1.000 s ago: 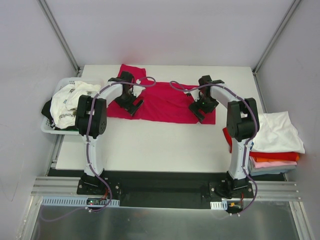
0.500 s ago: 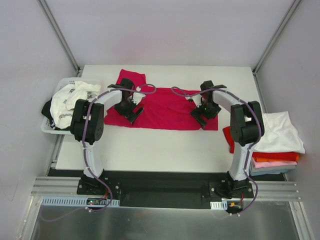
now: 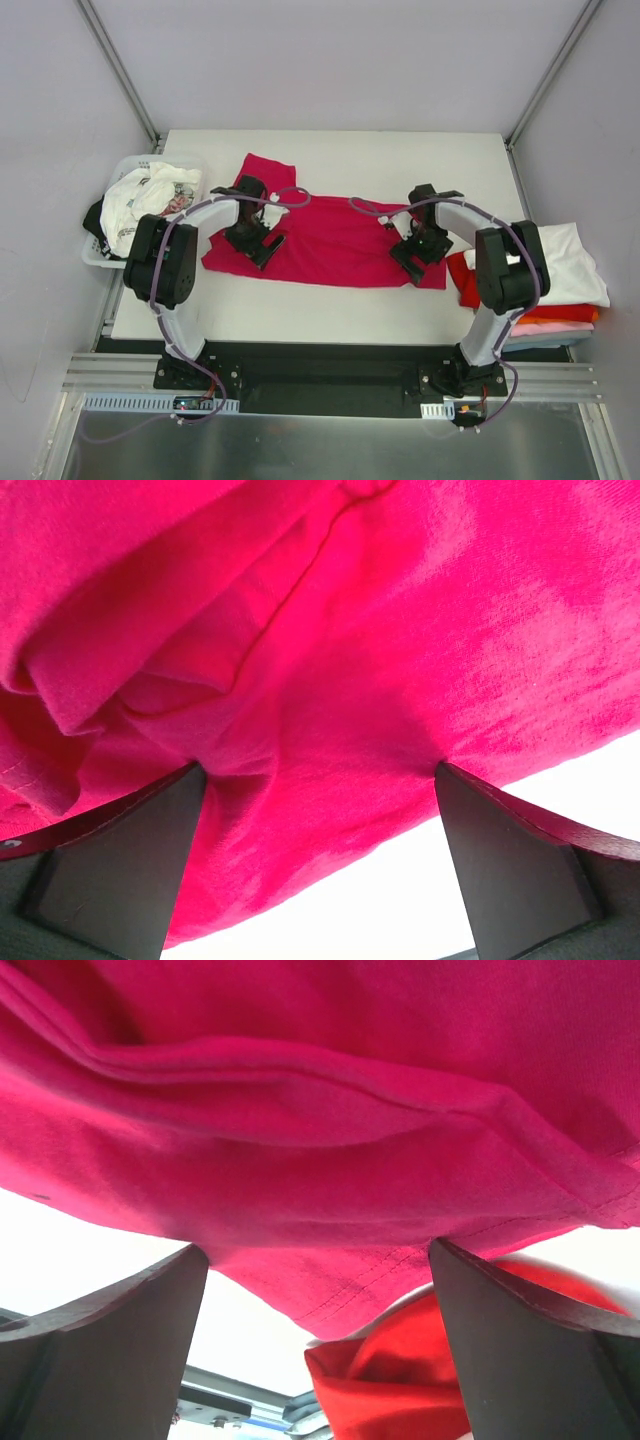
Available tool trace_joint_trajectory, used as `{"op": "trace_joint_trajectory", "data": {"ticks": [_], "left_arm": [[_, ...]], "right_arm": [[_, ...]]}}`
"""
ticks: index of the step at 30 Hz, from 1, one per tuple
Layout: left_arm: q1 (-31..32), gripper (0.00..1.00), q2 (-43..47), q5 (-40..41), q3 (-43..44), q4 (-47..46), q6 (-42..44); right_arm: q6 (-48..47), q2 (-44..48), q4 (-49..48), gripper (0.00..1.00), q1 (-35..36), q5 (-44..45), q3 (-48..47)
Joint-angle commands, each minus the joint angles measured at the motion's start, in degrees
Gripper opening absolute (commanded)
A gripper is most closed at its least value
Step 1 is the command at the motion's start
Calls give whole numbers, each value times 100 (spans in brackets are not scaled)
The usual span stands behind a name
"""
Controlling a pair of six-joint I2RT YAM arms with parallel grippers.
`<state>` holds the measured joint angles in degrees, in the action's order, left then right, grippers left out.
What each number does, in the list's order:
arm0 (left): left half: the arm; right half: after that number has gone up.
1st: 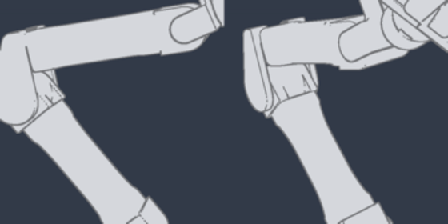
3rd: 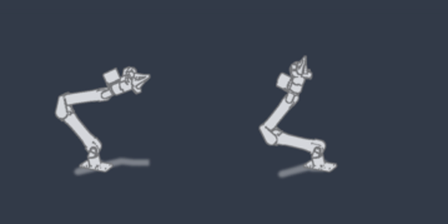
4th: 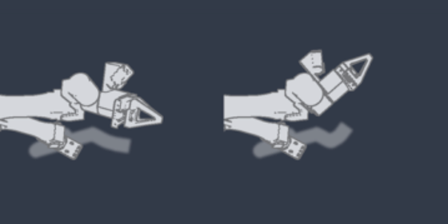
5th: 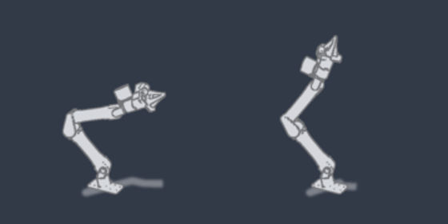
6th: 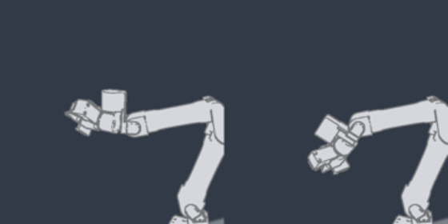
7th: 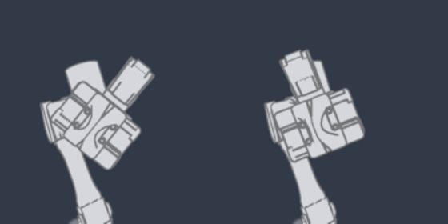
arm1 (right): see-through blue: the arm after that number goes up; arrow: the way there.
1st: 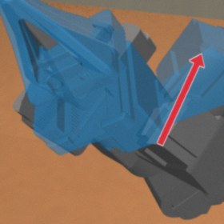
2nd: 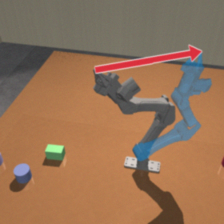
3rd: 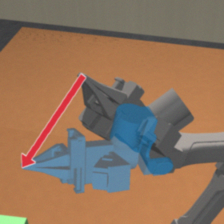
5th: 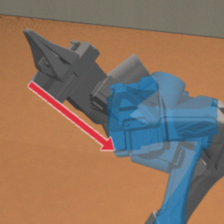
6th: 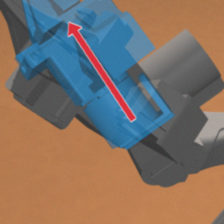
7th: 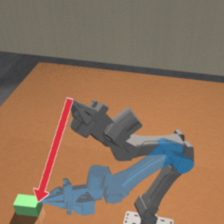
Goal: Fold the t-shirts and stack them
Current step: Fold the flattened tshirt in 1/3 of the way
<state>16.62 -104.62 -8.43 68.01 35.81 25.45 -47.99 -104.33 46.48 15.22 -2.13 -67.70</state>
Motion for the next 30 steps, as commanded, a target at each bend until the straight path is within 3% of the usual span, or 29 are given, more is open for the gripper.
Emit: {"op": "trace_joint_trajectory", "data": {"ticks": [1,13,19,25,30], "left_arm": [[192,99,204,-107,-490,356,-312],[517,100,951,60,-1492,251,-427],[526,99,1697,-10,-1615,154,-269],[526,99,2068,87,-651,58,-32],[509,99,1780,287,194,-56,284]], "right_arm": [[114,405,19,96,7,90,344],[228,704,-104,96,24,37,890],[343,1318,-455,97,139,432,1075],[431,1829,-552,96,165,740,356],[230,1593,-613,97,183,1109,-313]]}}
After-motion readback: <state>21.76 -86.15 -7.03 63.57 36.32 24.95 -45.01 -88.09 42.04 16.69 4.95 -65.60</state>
